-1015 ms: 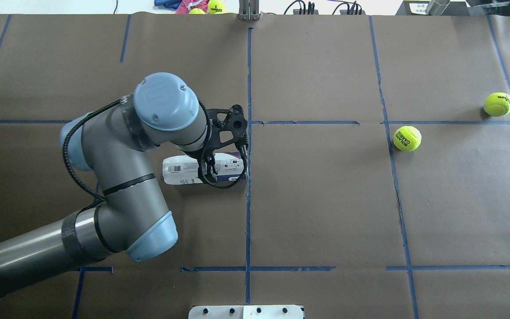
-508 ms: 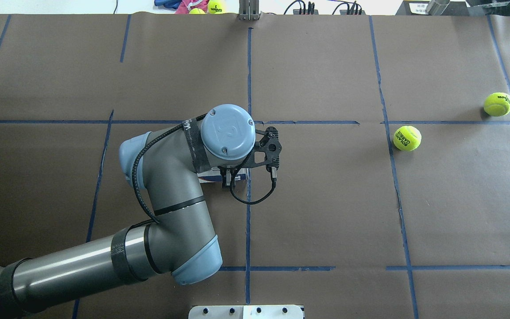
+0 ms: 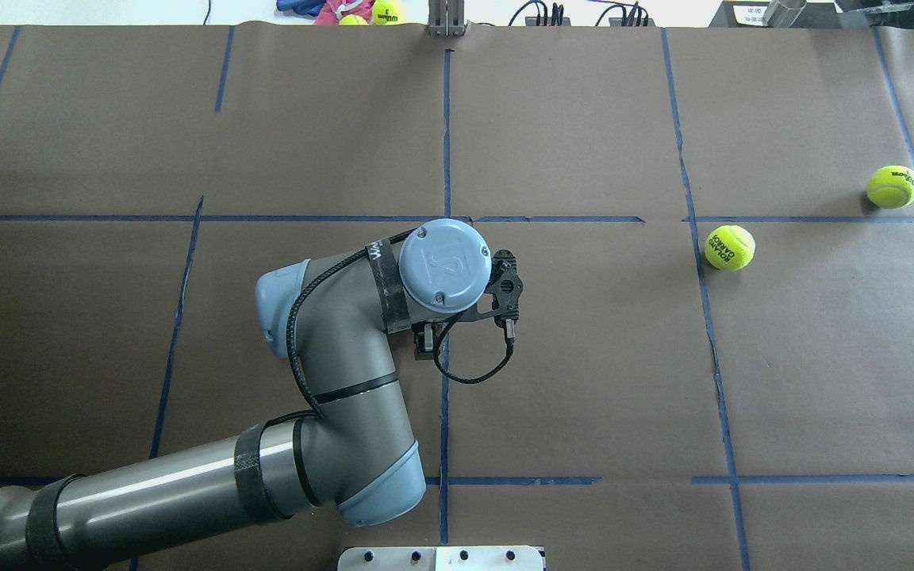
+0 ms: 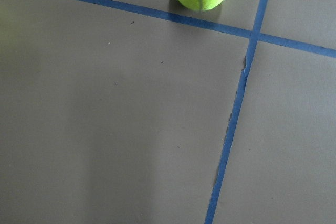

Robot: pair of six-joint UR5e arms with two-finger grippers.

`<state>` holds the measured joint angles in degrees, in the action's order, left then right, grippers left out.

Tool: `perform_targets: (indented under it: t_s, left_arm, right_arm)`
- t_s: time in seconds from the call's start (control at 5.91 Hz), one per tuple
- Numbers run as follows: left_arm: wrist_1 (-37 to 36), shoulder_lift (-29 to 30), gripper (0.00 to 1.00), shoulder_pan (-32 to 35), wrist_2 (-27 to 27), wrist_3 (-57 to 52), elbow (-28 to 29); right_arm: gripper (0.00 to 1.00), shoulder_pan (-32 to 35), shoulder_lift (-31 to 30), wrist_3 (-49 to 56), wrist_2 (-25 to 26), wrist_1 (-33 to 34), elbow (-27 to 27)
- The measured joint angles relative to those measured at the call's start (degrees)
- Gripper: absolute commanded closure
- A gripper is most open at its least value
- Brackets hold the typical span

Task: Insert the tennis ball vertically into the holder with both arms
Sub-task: 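Lift the can with the left gripper and turn it upright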

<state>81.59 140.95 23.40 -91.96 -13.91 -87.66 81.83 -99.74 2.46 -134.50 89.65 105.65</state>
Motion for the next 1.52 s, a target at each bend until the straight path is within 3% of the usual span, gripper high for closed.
perform_targets:
  t_s: [0.51,1.52]
  left_arm:
    - [0.75,1.44,0.00,-0.01,0.75,0.69,2.67]
    - [5.45,-1.23,0.00,0.07,2.54,0.69,3.81]
  right_arm:
    - [0.00,0.00,-0.02,0.01,-0.05,0.00,-0.01]
    - [0.00,0.00,-0.10,0.01,-0.23,0.00,-0.01]
